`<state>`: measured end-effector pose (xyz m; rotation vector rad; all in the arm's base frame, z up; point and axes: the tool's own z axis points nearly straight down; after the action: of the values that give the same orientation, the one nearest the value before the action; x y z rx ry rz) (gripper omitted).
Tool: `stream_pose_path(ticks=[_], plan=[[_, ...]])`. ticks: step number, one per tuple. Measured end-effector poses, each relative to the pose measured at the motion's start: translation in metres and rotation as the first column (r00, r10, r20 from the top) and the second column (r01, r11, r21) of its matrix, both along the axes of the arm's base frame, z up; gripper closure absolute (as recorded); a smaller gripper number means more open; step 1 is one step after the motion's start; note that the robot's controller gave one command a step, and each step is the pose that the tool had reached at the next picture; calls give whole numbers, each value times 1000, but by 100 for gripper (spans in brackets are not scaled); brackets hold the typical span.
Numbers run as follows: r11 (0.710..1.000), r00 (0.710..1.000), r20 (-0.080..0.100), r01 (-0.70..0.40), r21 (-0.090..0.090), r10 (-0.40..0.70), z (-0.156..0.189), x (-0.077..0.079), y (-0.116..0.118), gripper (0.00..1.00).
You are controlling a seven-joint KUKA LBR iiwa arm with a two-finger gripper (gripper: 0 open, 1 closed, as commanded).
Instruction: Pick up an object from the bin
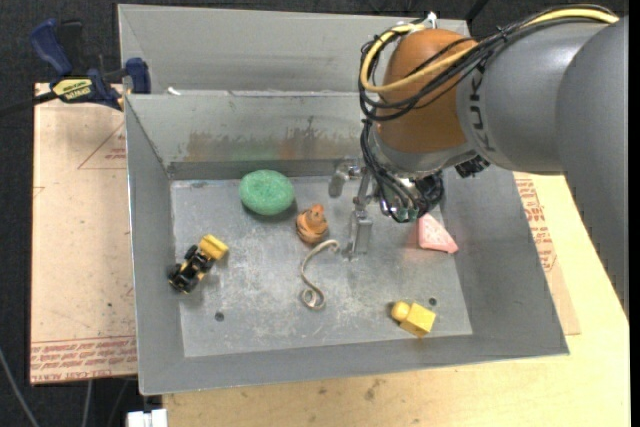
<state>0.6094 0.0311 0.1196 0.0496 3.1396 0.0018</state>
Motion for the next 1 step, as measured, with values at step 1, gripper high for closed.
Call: stream_pose_path(ticks=[1], plan=[[1000,1000,0,7,0,-7,-15,-3,14,0]])
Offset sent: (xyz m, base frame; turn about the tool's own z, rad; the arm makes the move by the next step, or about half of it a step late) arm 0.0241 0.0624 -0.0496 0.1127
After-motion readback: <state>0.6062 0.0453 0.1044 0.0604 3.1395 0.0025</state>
